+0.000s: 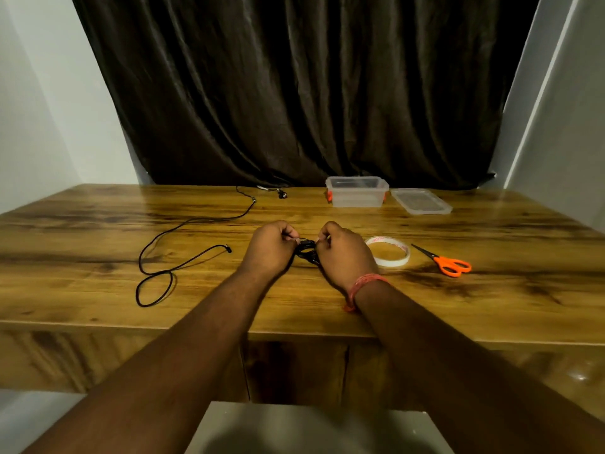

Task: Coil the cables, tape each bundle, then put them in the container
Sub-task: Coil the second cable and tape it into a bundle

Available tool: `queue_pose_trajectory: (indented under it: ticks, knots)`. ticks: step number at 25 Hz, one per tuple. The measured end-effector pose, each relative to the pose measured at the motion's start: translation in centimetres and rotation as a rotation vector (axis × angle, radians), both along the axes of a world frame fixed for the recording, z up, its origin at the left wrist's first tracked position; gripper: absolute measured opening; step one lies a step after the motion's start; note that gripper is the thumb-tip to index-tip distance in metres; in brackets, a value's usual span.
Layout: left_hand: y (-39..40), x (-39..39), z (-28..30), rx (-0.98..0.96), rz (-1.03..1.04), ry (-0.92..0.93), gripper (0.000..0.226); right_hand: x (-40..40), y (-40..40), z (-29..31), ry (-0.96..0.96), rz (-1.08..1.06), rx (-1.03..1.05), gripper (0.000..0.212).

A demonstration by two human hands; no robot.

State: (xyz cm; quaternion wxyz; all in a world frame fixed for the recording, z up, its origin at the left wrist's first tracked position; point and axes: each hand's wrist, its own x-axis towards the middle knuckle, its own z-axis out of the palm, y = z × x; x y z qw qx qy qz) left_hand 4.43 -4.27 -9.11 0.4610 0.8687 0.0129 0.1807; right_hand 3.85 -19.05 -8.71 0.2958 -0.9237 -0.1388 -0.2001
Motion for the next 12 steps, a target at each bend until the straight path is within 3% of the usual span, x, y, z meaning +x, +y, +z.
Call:
queue_pose_trajectory:
  ticks: [6, 12]
  knots:
    - [0.2, 0.1, 0.0, -0.008, -0.07, 0.013, 0.016, 0.6, -0.1, -0.1, 0.049, -0.041, -0.015, 0.025]
    - [-0.1, -1.0, 0.4, -0.066, -0.026, -0.014, 0.023, 0.4, 0.0, -0.5, -0.109, -0.08, -0.056, 0.024]
